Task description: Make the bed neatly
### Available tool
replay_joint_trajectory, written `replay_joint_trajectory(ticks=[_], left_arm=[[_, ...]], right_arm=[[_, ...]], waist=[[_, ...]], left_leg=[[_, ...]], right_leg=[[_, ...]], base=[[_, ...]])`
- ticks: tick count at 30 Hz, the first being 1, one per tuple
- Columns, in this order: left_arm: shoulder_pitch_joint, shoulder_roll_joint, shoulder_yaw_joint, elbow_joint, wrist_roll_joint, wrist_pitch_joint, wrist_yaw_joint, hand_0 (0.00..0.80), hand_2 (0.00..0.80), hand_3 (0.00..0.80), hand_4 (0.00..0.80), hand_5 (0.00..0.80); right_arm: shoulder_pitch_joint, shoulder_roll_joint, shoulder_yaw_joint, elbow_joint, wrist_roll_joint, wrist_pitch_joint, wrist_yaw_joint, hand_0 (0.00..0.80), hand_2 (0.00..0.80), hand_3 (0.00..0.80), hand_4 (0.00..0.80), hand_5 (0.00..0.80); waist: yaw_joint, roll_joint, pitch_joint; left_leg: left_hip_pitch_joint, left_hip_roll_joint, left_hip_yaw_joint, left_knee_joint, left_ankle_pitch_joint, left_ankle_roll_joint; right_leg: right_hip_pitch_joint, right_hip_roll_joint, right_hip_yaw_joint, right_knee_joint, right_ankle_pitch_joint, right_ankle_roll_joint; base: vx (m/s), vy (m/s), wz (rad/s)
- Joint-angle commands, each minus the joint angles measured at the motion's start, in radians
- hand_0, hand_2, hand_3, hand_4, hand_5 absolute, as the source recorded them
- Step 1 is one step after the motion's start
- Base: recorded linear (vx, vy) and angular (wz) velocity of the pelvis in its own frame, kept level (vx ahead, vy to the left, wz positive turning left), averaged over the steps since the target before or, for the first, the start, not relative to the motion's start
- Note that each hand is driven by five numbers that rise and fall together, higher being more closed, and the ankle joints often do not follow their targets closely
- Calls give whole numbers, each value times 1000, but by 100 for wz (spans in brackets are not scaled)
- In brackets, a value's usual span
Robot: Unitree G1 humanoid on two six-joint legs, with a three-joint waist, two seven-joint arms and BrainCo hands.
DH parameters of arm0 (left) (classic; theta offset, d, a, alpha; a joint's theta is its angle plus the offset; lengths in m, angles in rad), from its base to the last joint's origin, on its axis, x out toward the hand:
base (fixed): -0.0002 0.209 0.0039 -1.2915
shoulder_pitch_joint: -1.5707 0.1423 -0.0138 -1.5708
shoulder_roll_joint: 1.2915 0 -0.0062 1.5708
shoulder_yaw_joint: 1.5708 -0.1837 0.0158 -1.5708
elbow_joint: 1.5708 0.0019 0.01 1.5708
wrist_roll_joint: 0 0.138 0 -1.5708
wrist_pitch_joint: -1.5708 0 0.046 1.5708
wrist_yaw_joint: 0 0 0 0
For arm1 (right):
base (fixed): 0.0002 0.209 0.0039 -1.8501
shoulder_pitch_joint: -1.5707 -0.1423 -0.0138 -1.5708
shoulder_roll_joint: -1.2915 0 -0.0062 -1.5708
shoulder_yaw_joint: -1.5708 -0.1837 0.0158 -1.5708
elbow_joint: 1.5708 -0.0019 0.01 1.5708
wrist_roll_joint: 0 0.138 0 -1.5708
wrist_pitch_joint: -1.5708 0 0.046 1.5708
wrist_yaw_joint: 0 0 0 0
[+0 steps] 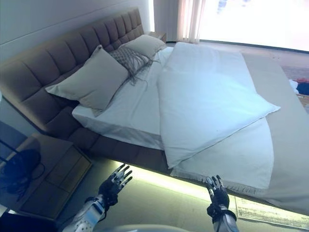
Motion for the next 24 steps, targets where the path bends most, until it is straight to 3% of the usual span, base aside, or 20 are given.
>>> replay_joint_trajectory(ticks=[1,8,11,16,17,19,21,24], left_arm=[[-55,26,75,-77,-29,-32,-17,0,0,0,0,0],[-73,34,77,-71,-53,-31,-10,0,0,0,0,0],[-101,33,58,-70,-48,-26,-39,0,0,0,0,0],[-107,36,40,-46,-14,-9,-48,0,0,0,0,0],[-94,52,43,-45,-8,-3,-62,0,0,0,0,0],[-90,69,39,-32,-1,-4,-84,0,0,0,0,0],[-97,80,25,-18,9,-6,-92,0,0,0,0,0],[-103,100,24,-40,12,33,-93,0,0,0,0,0]], right_arm=[[-55,1,-22,-65,-8,-31,4,0,0,0,0,0],[-37,2,-39,-82,-46,0,41,0,0,0,0,0],[-24,-8,-57,-87,-35,-13,31,0,0,0,0,0],[-58,13,-75,-66,49,-24,33,0,0,0,0,0],[-44,30,-69,-76,20,-41,23,0,0,0,0,0],[-16,45,-65,-95,33,-60,15,0,0,0,0,0],[22,48,-71,-97,54,-83,32,0,0,0,0,0],[48,53,-91,-87,83,-91,58,0,0,0,0,0]], waist=[[10,-42,42],[-26,-40,28],[-40,-45,45],[-36,-33,60],[-31,-30,66],[-29,-13,79],[-41,5,93],[-46,12,107]], left_leg=[[-4,-39,-23,116,-76,30],[19,-32,8,101,-80,28],[-18,-39,79,168,-86,25],[-2,-72,68,120,-96,69],[-3,-96,58,116,-99,98],[-14,-118,42,125,-100,129],[-18,-137,25,137,-113,152],[-16,-160,23,154,-126,162]], right_leg=[[-85,21,16,37,94,-41],[-102,10,19,88,66,-34],[-103,-6,-17,99,64,-35],[-141,-67,-16,206,74,0],[-174,-99,-11,307,102,13],[-250,-131,3,483,158,6],[-345,-124,27,657,200,-5],[-403,-125,27,727,248,1]], base=[[7,87,-6],[31,70,1],[-11,93,7],[16,182,30],[54,239,11],[32,275,21],[13,239,30],[64,117,53]])
